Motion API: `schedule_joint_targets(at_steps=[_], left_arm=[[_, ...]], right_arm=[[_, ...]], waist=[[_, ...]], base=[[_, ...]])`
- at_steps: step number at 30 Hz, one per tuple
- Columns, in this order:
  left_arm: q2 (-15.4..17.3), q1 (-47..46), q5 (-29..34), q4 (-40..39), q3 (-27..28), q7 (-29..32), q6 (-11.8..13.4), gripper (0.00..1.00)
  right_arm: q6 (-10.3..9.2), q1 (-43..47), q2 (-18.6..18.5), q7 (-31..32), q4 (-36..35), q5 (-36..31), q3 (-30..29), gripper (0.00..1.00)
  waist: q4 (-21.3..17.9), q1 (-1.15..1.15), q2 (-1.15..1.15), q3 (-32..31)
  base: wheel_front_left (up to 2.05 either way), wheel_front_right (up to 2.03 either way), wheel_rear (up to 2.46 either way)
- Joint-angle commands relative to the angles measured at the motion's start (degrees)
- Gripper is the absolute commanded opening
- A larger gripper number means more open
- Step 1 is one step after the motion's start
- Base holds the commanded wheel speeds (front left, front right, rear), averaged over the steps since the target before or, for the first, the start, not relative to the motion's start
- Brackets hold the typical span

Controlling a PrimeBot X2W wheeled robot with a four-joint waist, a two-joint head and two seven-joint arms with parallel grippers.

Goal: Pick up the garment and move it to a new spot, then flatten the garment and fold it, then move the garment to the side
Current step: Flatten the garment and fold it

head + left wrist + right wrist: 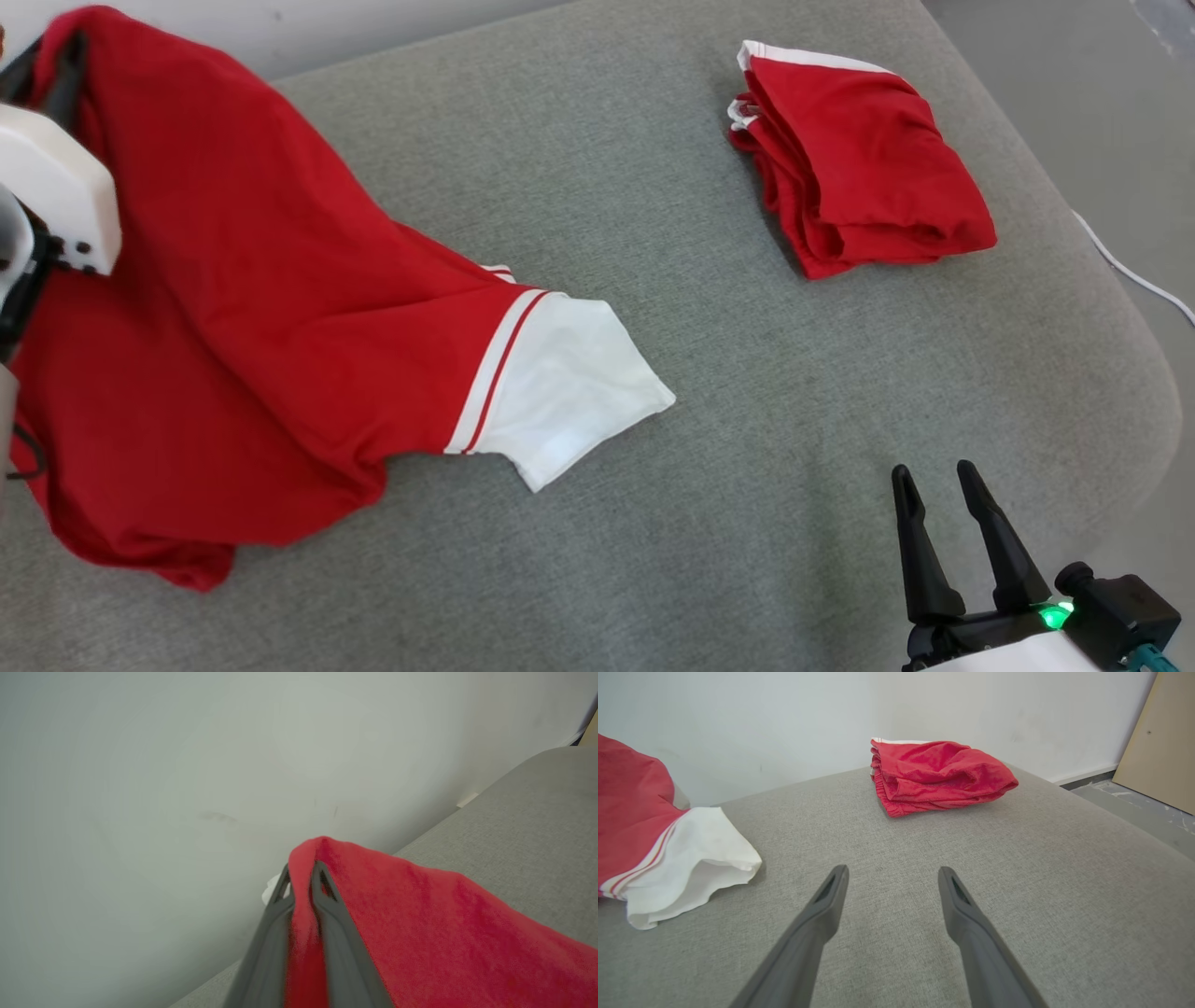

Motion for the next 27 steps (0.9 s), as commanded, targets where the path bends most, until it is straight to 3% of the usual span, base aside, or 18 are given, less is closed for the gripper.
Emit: schedule_joint_targets(at_steps=[1, 7, 12, 19, 27], left_arm=[[-0.35, 0.8, -0.7, 1.61, 0.06, -1.45, -0.1, 1.0], [-3.34, 4.58, -4.62, 4.35, 0.41, -6.37, -0.25, 1.0], [-6.3, 10.11, -7.54, 2.13, 1.64, -10.89, 0.59, 1.0], [-11.94, 23.06, -11.79, -6.06, 3.48, -15.8, 4.42, 1.0], [-17.86, 39.32, -14.49, -17.07, 2.28, -15.81, 9.15, 1.0]], right_arm=[[-0.12, 0.05, 0.09, -0.15, 0.4, -0.15, -0.54, 1.0], [-0.12, 0.13, 0.07, -0.15, 0.82, -1.93, -1.77, 1.0], [-0.12, 1.53, 0.03, -0.15, 1.08, -3.84, -3.05, 1.0], [-0.12, 4.74, -0.56, -0.16, 1.49, -6.06, -4.75, 1.0], [-0.12, 7.71, -1.67, -0.15, 0.75, -6.31, -5.39, 1.0]], waist=[[0.73, -0.01, 0.0, -0.08], [4.01, -0.01, 0.0, -2.39], [7.34, -0.01, 0.0, -5.8], [10.64, -0.01, 0.0, -11.6], [12.25, -0.01, 0.0, -14.6]], base=[[0.0, 0.0, 0.0], [0.0, 0.0, 0.0], [0.0, 0.0, 0.0], [0.0, 0.0, 0.0], [0.0, 0.0, 0.0]])
